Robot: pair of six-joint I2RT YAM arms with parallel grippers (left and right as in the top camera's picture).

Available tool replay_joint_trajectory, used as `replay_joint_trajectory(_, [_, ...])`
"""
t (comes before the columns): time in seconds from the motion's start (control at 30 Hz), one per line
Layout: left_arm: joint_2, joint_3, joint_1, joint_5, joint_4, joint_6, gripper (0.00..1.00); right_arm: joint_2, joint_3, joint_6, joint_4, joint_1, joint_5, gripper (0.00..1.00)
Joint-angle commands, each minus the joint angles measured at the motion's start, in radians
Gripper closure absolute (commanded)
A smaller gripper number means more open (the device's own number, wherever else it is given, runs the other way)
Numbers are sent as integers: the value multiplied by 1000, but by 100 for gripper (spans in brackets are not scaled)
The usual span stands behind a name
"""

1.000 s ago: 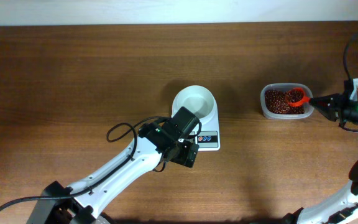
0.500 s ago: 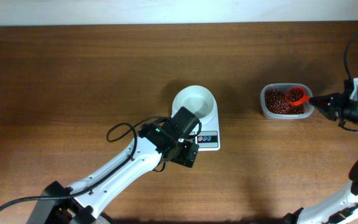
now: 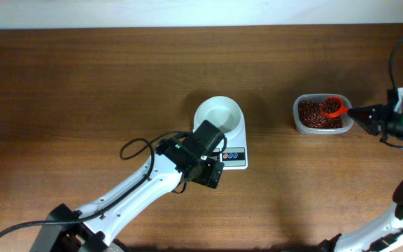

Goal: Scoop item into bowl and weigh 50g on scale

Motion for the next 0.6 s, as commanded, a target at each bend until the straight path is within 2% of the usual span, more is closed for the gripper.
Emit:
replay_joint_trajectory(0.0, [-10, -4, -3, -8, -1, 2, 1, 8, 20, -23, -6, -3, -37, 96])
replay_joint_trajectory(0.1, [-10, -4, -3, -8, -1, 2, 1, 8, 20, -64, -23, -3, -82, 96])
replay_joint_trajectory(0.57, [-10, -4, -3, -8, -1, 2, 1, 8, 20, -67, -32, 0, -182, 96])
